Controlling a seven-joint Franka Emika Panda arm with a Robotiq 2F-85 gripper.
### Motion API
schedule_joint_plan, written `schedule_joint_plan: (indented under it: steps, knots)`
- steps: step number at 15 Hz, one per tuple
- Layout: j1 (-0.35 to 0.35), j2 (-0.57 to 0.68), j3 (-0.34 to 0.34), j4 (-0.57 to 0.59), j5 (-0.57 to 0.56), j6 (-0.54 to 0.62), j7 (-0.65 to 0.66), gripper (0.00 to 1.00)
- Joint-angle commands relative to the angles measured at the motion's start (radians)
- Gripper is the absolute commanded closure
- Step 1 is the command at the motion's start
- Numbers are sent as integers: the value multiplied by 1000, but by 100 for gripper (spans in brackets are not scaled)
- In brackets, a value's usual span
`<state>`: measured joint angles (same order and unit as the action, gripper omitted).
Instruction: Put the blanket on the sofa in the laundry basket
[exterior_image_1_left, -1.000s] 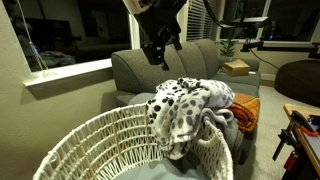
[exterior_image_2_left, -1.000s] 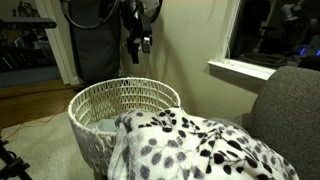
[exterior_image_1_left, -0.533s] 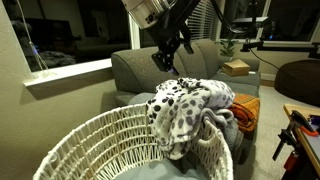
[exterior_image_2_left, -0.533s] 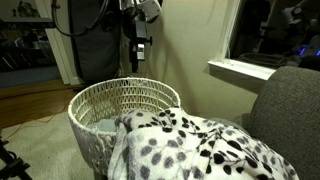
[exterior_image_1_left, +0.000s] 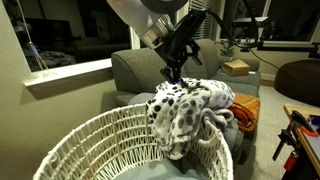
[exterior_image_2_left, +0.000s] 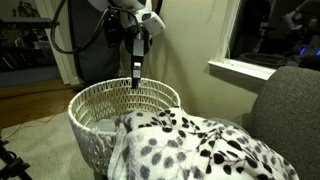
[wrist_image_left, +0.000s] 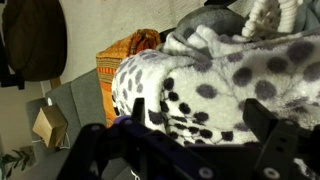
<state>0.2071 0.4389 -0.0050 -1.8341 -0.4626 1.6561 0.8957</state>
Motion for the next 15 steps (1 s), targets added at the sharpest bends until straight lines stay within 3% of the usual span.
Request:
schedule_joint_plan:
  steps: [1,15]
  knots:
    - [-11,2,-20,-23,28,-17,63,0]
    - [-77,64,-82,-50,50,17,225,0]
